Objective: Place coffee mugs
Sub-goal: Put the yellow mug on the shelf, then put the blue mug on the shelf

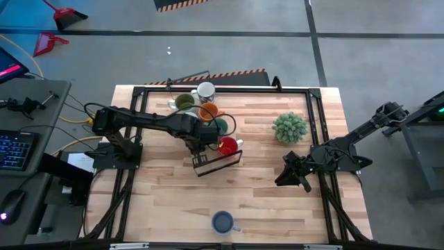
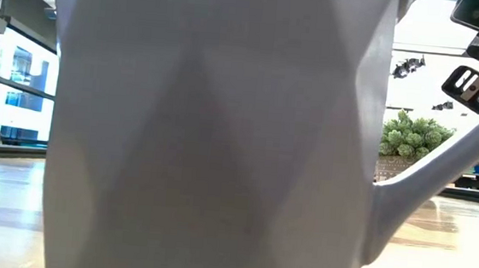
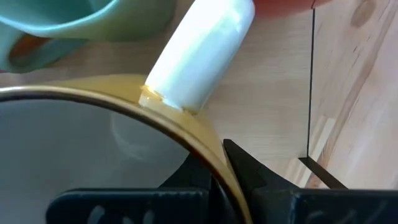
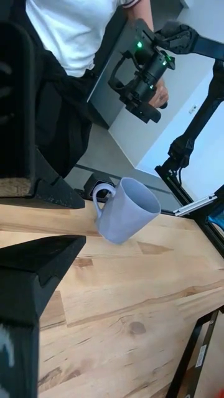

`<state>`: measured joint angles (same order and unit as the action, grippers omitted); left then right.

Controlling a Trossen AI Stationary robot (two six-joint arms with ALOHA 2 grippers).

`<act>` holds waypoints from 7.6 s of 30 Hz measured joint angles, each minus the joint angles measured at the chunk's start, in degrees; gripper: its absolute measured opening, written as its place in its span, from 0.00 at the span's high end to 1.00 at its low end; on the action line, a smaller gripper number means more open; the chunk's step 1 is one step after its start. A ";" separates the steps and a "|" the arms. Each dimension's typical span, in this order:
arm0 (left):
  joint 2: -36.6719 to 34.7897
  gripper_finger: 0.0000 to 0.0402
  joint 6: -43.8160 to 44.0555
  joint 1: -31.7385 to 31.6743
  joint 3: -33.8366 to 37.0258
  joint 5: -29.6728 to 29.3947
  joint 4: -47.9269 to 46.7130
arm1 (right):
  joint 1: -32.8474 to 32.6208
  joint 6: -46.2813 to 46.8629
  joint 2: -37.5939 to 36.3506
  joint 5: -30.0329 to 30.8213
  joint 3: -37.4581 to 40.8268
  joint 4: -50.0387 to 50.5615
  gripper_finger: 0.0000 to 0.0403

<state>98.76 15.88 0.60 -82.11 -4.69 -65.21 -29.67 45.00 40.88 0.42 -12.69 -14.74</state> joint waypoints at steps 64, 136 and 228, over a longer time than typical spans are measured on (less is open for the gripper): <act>3.08 0.59 -0.11 -0.10 -6.09 -0.06 -12.78 | 0.01 -0.39 0.02 -0.92 0.00 -0.11 0.85; -29.51 0.98 8.05 3.09 8.44 3.39 -24.50 | 0.00 1.08 0.04 -1.48 0.02 1.23 0.85; -26.73 1.00 15.57 14.02 10.14 8.09 -15.22 | 0.02 -7.51 0.00 -2.35 0.02 -0.26 0.85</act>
<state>72.03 31.45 14.62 -71.96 3.40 -80.43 -29.65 37.49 40.88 -1.92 -12.67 -15.00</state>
